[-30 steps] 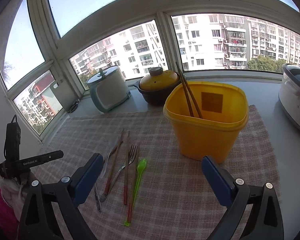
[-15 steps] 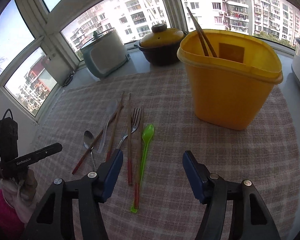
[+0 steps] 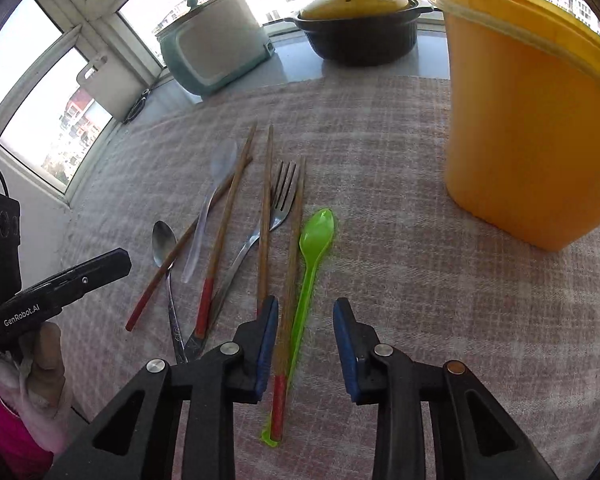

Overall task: Organize utensils
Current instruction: 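Close the left gripper on the clear spoon while the right gripper nears the green spoon, then close the right gripper on the green plastic spoon handle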

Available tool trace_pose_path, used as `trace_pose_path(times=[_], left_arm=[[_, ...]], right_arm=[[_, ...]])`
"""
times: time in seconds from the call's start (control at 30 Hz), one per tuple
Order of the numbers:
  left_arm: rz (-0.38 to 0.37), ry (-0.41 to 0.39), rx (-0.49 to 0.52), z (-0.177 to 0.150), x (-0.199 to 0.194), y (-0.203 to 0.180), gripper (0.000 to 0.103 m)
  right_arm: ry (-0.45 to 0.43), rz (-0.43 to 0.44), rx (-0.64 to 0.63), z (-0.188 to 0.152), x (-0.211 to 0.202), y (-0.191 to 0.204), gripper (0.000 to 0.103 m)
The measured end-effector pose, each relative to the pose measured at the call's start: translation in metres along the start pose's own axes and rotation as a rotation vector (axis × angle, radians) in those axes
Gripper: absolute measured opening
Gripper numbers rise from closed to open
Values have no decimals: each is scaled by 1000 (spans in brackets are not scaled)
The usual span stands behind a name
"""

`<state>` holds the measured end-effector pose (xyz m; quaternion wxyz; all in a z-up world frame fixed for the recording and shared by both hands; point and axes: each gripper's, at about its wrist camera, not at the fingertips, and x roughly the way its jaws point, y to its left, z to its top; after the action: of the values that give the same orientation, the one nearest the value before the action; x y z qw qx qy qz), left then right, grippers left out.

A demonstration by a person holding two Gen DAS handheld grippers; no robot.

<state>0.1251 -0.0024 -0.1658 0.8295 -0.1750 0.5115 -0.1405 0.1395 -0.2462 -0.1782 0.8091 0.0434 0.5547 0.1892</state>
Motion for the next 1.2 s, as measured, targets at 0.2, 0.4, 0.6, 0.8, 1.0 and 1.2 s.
trace_pose_path(times=[0.2,0.4,0.6,0.8,1.0,1.2], left_arm=[[5,11,4,11,13,-2,26],[21,19,1,32,30,0,26],[29,34,-45,61,54,8,26],[45,45,-66,86,73,15,26],[44,68,-79,102,88,17,26],[61,83,-63,103,98,14,26]], right_arm=[[35,-39,10,5,19,1,20],[46,-45,6,10,28,3,18],[48,-50,10,15,33,7,17],[53,-47,23,17,35,6,17],[59,-46,29,18,35,4,17],[64,-37,30,22,36,4,17]])
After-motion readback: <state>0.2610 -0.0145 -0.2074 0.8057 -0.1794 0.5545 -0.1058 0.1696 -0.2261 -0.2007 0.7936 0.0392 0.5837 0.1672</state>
